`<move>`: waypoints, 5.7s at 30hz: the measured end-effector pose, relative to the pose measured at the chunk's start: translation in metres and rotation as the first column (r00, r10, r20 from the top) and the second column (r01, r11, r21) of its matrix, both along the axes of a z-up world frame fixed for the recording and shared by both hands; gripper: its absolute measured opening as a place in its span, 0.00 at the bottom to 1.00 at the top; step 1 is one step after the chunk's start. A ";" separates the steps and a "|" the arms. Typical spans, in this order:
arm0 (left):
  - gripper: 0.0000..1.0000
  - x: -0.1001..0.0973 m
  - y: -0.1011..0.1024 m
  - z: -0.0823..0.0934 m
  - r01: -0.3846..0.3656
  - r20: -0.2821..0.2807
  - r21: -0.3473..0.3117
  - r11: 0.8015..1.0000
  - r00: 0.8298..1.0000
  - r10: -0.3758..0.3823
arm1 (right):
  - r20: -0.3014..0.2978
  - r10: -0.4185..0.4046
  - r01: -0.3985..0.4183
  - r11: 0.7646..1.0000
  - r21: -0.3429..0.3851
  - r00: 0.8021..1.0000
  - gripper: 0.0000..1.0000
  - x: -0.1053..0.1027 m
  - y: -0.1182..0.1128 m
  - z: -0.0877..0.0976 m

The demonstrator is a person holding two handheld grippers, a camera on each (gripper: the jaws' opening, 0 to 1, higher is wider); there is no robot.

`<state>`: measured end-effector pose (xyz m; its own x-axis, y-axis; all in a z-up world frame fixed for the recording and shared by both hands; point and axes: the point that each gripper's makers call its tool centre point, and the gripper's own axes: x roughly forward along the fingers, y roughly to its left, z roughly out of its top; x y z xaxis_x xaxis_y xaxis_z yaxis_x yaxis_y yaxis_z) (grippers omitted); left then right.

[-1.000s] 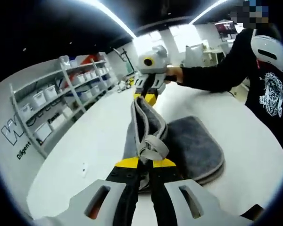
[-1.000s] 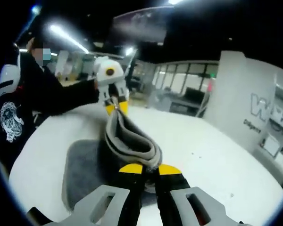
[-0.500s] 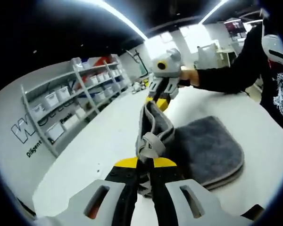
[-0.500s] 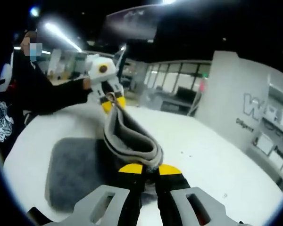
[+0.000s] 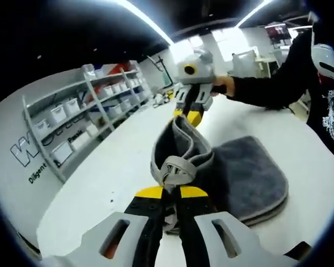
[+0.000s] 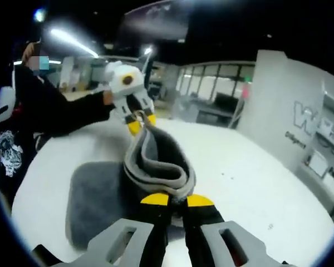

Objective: Open the folded towel by lifting each exposed corner and separating the folded layers until the towel lies flat within the target outline without major curled edges

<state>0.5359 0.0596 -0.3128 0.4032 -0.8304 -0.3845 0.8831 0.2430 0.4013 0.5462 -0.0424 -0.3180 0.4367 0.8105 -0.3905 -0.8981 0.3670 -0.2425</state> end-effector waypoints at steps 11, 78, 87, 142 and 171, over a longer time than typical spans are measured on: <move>0.07 0.037 0.007 -0.004 -0.105 0.058 -0.065 0.992 0.992 0.109 | 0.048 -0.096 0.093 0.995 0.046 0.994 0.04 0.032 -0.003 -0.002; 0.15 0.142 0.029 -0.067 -0.513 0.205 0.026 0.858 0.843 0.497 | 0.199 -0.434 0.439 0.898 0.025 0.878 0.10 0.130 -0.014 -0.059; 0.15 0.142 0.029 -0.070 -0.507 0.173 0.008 0.862 0.849 0.499 | 0.219 -0.436 0.450 0.893 -0.014 0.873 0.12 0.131 -0.018 -0.066; 1.00 0.157 0.099 -0.044 -0.777 -0.229 -0.219 0.590 0.629 0.743 | 0.141 -0.687 0.659 0.726 0.196 0.713 1.00 0.132 -0.078 -0.007; 1.00 0.062 0.111 0.017 -0.731 -0.264 -0.261 0.630 0.682 0.682 | 0.073 -0.639 0.602 0.752 0.269 0.766 1.00 0.070 -0.071 0.067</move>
<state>0.5984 0.1707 -0.2954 0.8869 -0.3907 -0.2464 0.4196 0.9045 0.0760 0.6162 -0.1134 -0.2513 0.9108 0.3935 -0.1247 -0.4116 0.8893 -0.1994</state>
